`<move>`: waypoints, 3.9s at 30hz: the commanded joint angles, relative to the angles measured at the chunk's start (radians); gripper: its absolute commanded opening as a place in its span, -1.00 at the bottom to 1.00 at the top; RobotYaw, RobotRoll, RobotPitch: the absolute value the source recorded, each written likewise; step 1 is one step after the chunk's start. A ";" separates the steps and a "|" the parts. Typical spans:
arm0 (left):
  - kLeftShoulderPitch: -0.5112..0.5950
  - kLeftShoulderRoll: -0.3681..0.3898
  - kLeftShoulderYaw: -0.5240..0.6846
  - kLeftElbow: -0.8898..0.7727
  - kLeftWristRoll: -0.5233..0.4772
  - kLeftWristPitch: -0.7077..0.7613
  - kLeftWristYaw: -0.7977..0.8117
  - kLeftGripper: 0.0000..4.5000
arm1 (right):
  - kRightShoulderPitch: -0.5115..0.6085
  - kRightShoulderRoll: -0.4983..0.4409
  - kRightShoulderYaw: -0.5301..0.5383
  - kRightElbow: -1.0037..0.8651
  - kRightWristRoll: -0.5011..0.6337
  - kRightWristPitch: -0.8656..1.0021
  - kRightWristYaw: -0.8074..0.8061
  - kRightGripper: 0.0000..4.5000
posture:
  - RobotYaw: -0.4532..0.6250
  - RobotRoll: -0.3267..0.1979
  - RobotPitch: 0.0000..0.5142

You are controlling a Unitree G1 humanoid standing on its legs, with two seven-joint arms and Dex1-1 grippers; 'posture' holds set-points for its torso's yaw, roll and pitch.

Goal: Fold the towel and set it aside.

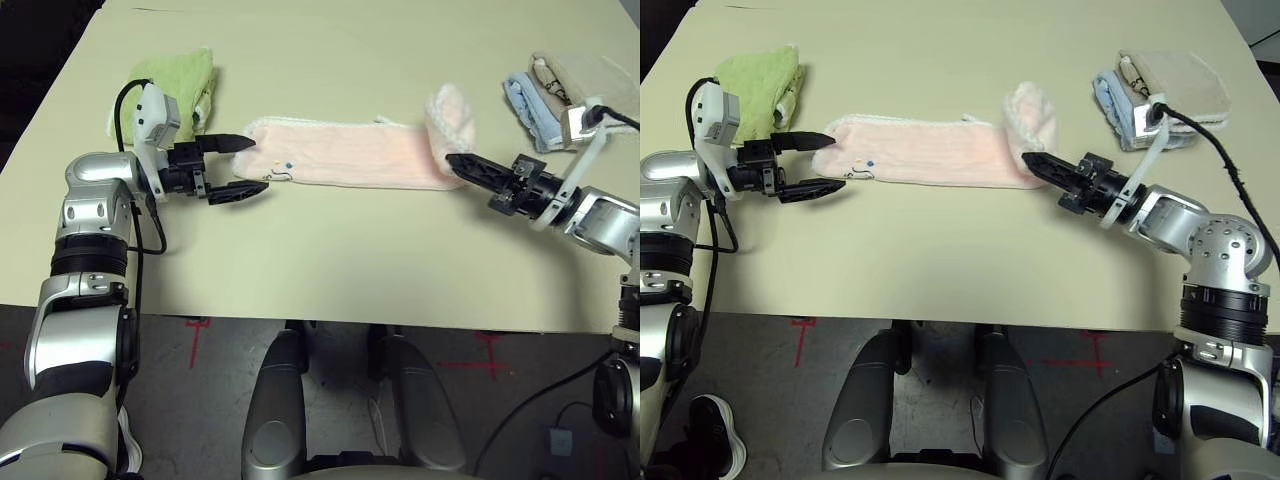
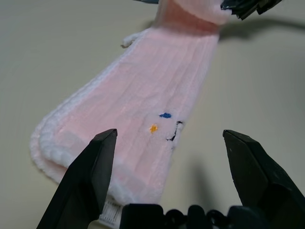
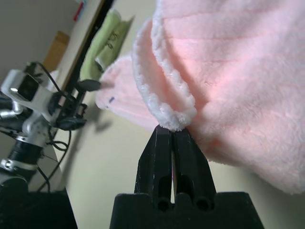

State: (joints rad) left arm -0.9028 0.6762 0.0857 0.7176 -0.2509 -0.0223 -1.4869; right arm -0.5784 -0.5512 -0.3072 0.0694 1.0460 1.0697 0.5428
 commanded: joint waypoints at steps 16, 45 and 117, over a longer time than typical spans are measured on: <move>-0.058 -0.022 -0.009 0.020 -0.024 -0.016 -0.038 1.00 | 0.007 0.068 0.071 -0.104 -0.088 0.035 -0.102 -0.98 | -0.14 0.25 0.25; -0.003 -0.030 -0.013 -0.055 -0.037 0.020 -0.013 1.00 | -0.183 -0.043 0.262 0.329 -0.567 -0.899 0.590 0.99 | -0.14 0.25 0.26; 0.036 -0.038 -0.007 -0.136 -0.060 0.063 0.047 1.00 | -0.574 0.130 0.052 1.034 -0.752 -1.163 0.587 -0.99 | -0.06 0.25 0.19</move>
State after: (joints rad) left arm -0.8884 0.6352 0.0788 0.6002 -0.2974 0.0408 -1.4396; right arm -1.1486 -0.3712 -0.2440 1.1535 0.2684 -0.1045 1.0454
